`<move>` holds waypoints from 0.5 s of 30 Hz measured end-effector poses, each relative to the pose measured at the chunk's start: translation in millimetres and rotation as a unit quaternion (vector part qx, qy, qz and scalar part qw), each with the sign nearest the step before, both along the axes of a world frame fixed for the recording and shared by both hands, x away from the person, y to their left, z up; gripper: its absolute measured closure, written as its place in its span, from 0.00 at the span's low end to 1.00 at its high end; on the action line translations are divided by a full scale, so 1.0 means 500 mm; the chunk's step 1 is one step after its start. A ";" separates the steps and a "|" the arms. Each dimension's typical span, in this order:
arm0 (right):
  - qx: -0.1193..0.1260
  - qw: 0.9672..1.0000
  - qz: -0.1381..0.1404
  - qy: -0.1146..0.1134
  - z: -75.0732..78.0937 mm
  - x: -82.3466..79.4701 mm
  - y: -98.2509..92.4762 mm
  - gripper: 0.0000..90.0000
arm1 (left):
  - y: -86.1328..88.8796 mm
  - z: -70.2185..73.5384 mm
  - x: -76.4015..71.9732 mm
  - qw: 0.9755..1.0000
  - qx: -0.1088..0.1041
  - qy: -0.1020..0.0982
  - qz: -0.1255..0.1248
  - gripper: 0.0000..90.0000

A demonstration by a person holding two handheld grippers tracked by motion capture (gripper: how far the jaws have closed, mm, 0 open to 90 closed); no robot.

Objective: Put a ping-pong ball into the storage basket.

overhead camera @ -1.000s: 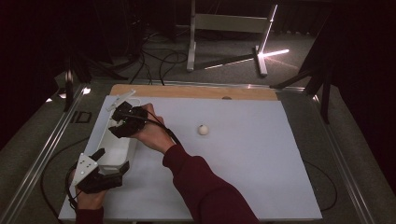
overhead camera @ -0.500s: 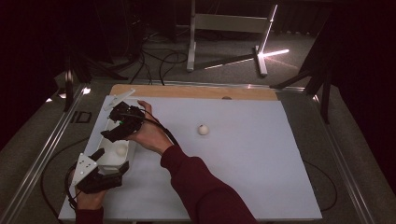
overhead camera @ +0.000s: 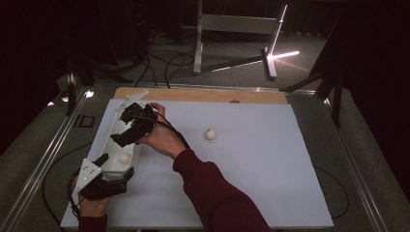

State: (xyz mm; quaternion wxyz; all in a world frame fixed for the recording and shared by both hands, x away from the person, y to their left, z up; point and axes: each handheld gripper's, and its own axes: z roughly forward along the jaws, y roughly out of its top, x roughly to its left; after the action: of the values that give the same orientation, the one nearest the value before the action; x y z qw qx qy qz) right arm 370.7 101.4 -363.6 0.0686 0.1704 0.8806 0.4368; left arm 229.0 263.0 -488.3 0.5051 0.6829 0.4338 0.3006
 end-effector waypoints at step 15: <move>-0.018 1.000 -0.010 -0.004 0.005 0.007 -0.044 0.09 | -0.002 0.000 0.000 1.000 0.002 0.001 -0.001 0.00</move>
State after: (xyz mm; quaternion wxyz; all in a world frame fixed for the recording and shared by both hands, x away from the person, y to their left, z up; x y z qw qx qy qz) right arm 374.0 79.5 -361.3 0.0796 0.1765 0.8862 0.4210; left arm 228.9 261.7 -488.5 0.5034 0.6845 0.4330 0.3010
